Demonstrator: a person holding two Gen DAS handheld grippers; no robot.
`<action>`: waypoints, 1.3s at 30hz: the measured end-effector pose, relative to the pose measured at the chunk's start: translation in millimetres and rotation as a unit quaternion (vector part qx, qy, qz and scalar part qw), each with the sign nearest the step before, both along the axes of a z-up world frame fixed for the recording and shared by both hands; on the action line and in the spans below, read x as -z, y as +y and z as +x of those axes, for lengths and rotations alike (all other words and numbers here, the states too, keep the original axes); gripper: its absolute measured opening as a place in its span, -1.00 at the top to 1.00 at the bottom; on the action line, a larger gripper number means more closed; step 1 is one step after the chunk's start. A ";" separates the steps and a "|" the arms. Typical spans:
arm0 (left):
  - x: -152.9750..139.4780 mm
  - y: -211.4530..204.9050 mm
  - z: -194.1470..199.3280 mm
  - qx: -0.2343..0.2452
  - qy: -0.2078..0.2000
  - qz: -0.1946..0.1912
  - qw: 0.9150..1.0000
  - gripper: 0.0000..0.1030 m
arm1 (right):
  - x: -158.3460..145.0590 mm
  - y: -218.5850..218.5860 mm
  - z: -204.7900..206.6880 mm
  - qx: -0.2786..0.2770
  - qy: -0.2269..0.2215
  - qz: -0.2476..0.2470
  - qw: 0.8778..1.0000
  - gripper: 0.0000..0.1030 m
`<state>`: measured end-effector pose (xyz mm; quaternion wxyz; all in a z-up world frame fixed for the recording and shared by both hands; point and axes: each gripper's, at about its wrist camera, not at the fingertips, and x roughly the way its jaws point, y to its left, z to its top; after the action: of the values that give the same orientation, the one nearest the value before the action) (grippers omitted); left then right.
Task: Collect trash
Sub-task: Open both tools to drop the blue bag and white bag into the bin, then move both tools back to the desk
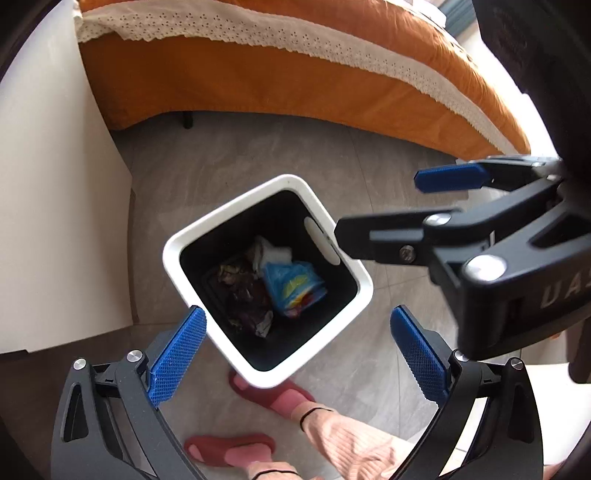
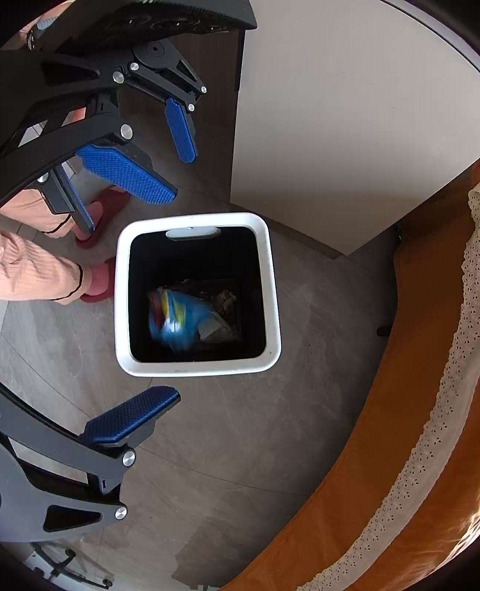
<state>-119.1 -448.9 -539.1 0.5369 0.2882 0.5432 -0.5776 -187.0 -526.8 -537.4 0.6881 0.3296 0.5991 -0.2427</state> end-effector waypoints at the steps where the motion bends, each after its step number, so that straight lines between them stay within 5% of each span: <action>1: 1.6 -0.4 -0.4 0.002 -0.002 0.002 1.000 -0.90 | -3.4 -0.3 0.1 0.001 -0.001 -0.004 1.000 -0.91; 11: -29.4 2.2 -2.9 0.000 -0.019 -0.012 1.000 -0.90 | -42.5 3.4 5.3 -0.006 -0.012 -0.021 1.000 -0.91; 24: -206.9 17.8 10.5 -0.054 -0.116 -0.103 0.986 -0.90 | -185.4 14.9 8.8 -0.012 -0.082 -0.093 0.992 -0.91; 33: -334.2 50.6 11.4 -0.066 -0.205 -0.174 0.961 -0.90 | -311.8 20.3 33.2 -0.043 -0.182 -0.146 0.971 -0.91; 39: -399.7 98.1 40.2 -0.138 -0.248 -0.208 0.936 -0.90 | -376.4 38.5 71.8 -0.091 -0.253 -0.173 0.948 -0.91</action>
<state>-78.9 -350.8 -139.4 0.7772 0.2266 0.2949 -0.5076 -115.3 -488.3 -161.0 0.8827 0.1999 0.3816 -0.1877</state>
